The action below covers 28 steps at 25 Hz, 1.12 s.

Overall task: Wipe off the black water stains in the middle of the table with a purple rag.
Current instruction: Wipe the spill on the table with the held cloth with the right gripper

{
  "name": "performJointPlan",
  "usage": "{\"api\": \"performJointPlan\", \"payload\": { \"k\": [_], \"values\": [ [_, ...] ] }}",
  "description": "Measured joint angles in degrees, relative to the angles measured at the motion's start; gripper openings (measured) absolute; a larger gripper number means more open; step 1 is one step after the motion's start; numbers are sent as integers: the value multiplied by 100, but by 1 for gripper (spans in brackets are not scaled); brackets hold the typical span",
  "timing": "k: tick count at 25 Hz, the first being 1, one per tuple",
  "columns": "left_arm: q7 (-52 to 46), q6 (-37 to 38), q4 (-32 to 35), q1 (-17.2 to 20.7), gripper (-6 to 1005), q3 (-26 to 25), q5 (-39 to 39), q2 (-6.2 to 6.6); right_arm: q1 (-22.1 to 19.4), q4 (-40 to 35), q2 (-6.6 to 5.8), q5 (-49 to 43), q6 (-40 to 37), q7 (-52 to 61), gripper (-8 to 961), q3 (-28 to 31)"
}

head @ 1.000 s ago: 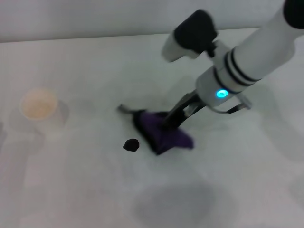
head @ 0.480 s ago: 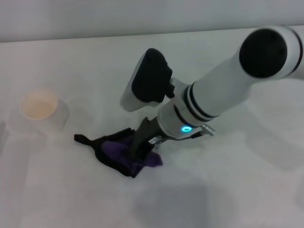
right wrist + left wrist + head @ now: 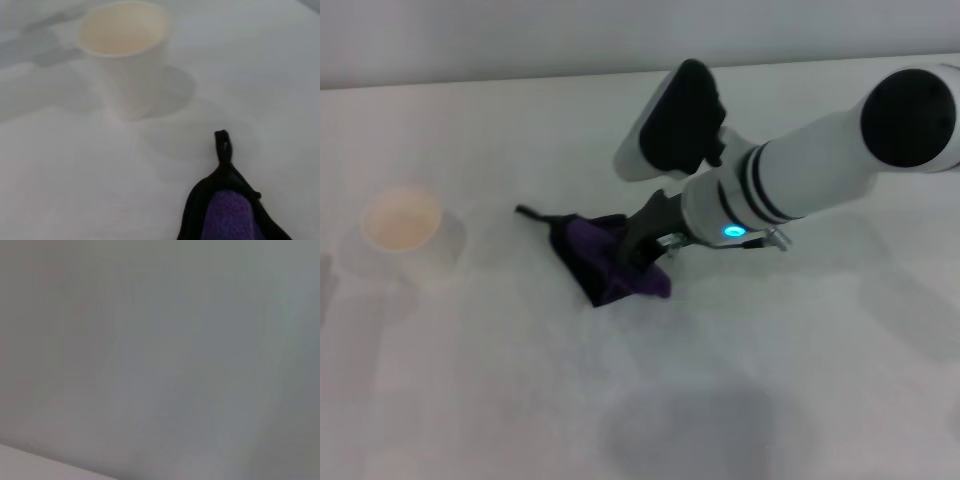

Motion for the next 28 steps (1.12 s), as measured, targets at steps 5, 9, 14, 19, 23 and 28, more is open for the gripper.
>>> {"api": "performJointPlan", "payload": {
  "k": [5, 9, 14, 19, 23, 28],
  "values": [
    [0, 0, 1, 0, 880, -13, 0, 3, -66, 87, 13, -17, 592, -204, 109, 279],
    [0, 4, 0, 0, 879, -20, -2, 3, -9, 139, 55, 206, 1112, -571, 115, 235],
    [0, 10, 0, -11, 879, -22, -13, 3, 52, 151, 77, 725, 1410, -1065, 123, 87],
    [0, 35, 0, -18, 880, -22, -9, 3, -14, 50, 60, 776, 668, -1127, 131, 130],
    [0, 34, 0, -17, 880, -22, -12, 3, -75, -88, 29, 735, 85, -1088, 137, 170],
    [0, 8, 0, -17, 880, -22, -37, 3, -338, -59, -40, 651, 192, -1110, 145, 965]
  ]
}}
